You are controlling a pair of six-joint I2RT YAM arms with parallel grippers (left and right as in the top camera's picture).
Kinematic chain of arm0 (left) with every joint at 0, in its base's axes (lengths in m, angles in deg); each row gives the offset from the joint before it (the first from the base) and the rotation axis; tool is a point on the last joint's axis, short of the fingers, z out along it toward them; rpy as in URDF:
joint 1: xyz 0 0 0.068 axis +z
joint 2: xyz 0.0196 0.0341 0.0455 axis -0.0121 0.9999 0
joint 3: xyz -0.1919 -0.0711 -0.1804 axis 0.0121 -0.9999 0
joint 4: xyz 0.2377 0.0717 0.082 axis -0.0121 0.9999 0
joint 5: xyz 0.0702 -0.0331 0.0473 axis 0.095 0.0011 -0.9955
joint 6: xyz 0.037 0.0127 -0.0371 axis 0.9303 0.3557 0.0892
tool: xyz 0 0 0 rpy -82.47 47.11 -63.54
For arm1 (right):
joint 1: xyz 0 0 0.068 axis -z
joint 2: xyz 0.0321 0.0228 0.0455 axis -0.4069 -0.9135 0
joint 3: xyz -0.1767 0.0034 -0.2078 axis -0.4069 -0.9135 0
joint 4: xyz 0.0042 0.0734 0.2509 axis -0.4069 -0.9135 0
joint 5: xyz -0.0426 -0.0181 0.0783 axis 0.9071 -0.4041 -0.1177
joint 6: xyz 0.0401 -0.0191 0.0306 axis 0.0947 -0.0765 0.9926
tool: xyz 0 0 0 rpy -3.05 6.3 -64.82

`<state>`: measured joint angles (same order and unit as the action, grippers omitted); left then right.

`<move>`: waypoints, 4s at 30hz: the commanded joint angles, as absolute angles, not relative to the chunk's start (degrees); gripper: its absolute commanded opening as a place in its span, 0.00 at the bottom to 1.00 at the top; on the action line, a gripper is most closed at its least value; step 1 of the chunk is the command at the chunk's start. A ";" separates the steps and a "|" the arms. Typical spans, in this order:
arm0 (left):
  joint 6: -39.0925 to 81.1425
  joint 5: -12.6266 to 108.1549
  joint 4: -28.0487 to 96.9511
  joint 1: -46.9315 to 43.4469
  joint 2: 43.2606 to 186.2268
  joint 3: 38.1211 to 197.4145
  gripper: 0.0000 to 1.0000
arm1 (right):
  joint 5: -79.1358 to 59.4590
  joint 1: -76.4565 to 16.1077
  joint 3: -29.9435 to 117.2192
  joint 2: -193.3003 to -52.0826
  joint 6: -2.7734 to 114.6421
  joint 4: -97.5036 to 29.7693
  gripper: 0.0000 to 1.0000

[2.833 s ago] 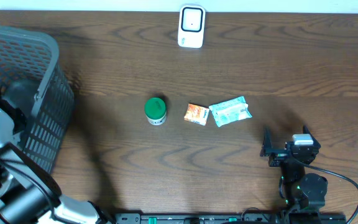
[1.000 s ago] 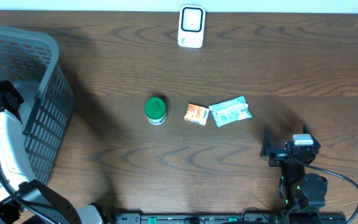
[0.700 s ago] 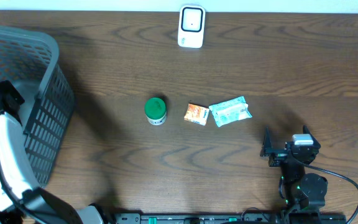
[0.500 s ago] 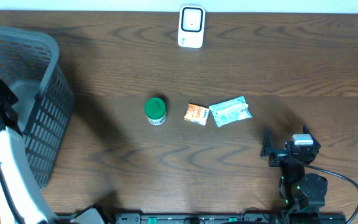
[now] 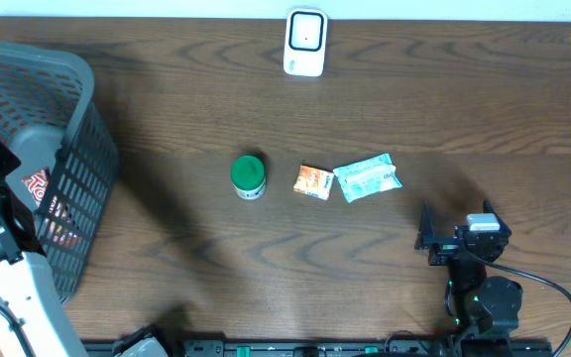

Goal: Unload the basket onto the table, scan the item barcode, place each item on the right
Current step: 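Reach the left gripper into the basket and grasp the red TOP bar, then lift the red TOP bar up out of the basket with the left gripper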

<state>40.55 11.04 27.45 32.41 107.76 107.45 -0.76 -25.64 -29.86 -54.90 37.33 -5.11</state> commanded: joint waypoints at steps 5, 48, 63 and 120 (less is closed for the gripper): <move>40.01 11.98 30.62 32.41 113.62 108.15 0.87 | -0.82 -24.85 -29.92 -54.84 37.25 -5.35 0.99; 31.48 12.03 41.41 33.31 154.91 108.39 0.39 | -0.82 -24.85 -29.92 -54.84 37.25 -5.35 0.99; 31.61 12.25 52.34 33.31 132.72 134.25 0.15 | -0.82 -24.85 -29.92 -54.84 37.25 -5.35 0.99; 36.05 8.31 52.10 35.91 155.08 121.44 0.07 | -0.82 -24.85 -29.92 -54.84 37.25 -5.35 0.99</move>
